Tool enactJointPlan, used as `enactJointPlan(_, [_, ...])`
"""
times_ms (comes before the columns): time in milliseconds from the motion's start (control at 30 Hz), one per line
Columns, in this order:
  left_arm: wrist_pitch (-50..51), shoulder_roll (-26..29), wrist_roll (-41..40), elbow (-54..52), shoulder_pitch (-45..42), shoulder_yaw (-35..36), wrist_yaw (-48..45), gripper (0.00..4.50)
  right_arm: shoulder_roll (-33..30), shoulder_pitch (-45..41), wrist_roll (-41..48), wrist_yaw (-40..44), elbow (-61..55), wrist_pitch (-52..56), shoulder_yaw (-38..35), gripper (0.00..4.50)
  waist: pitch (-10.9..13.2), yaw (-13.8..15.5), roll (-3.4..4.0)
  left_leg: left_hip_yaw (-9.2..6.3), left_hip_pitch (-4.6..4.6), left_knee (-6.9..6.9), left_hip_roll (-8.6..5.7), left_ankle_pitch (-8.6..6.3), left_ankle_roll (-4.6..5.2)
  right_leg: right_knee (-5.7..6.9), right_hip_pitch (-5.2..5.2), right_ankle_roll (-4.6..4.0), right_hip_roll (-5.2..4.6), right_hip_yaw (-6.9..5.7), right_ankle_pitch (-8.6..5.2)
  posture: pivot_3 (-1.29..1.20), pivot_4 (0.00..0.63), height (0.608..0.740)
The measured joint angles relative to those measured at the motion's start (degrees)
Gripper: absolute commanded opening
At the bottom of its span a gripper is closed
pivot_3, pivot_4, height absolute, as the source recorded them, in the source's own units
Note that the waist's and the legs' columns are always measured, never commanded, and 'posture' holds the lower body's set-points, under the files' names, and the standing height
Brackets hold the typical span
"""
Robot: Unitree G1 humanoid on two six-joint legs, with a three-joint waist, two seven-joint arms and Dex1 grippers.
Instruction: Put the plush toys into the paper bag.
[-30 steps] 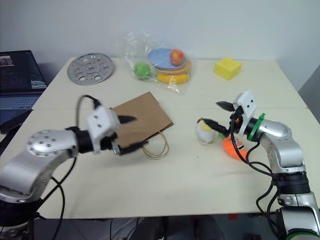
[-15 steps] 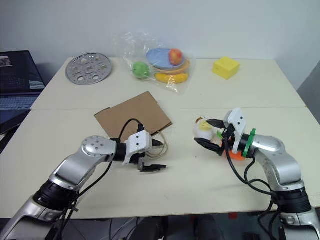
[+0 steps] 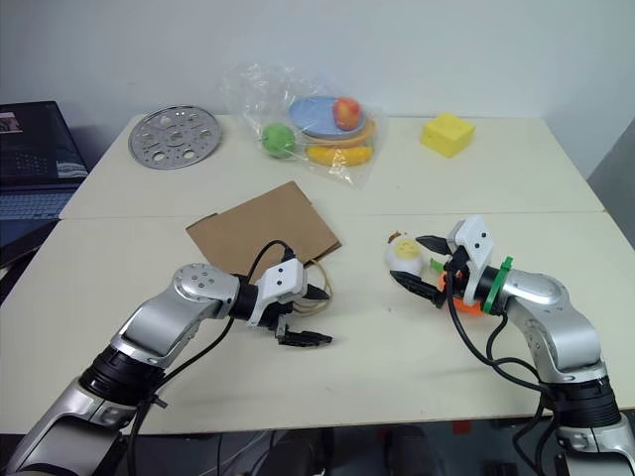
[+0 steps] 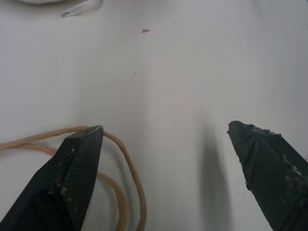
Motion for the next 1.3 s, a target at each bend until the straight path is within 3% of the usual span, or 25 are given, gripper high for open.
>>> enactJointPlan(300, [-1.03, 3.91, 1.51, -0.33, 0.99, -0.01, -2.40, 4.44, -0.03, 0.42, -0.75, 0.29, 0.23, -0.90, 0.10, 4.50, 0.00, -0.12, 0.00, 0.01, 0.01, 0.02, 0.00, 0.00, 0.00, 0.02, 0.00, 0.00, 0.00, 0.01, 0.00, 0.00, 0.150, 0.740])
enactJointPlan(667, [-2.56, -0.15, 4.02, 2.18, -0.41, -1.21, -2.65, 4.44, -0.36, 1.64, -1.22, 0.31, 0.24, -1.56, 0.15, 4.50, 0.00, -0.03, 0.00, 0.00, 0.01, 0.07, 0.00, 0.00, 0.00, 0.04, 0.02, 0.03, 0.01, 0.00, 0.02, 0.00, 0.150, 0.740])
enactJointPlan(767, [-3.31, -0.15, 4.39, 2.30, -0.75, -1.21, -3.64, 3.95, -0.36, 1.85, -1.22, 0.25, 0.24, -1.56, 0.15, 4.50, 0.00, -0.11, 0.00, 0.01, 0.01, 0.07, 0.00, 0.00, 0.00, 0.04, 0.03, 0.03, 0.01, 0.01, 0.02, 0.00, 0.150, 0.740])
enactJointPlan(1200, [-3.59, -0.14, 4.65, 3.46, -0.76, -1.17, -4.72, 0.24, -0.24, 1.48, -1.22, -0.01, 0.24, -1.54, 0.15, 4.50, 0.00, -0.10, 0.00, 0.00, 0.01, 0.09, 0.00, 0.00, 0.00, 0.06, 0.03, 0.03, 0.01, 0.01, 0.02, 0.00, 0.150, 0.740])
enactJointPlan(1300, [-3.02, -0.16, 4.14, 3.24, -0.79, 0.02, -4.15, 0.05, 0.06, 1.39, -1.36, -0.41, 0.23, -1.55, 0.16, 4.50, 0.00, -0.10, 0.00, 0.00, 0.01, 0.10, 0.00, 0.00, 0.01, 0.07, 0.03, 0.03, 0.01, 0.01, 0.02, 0.00, 0.150, 0.740])
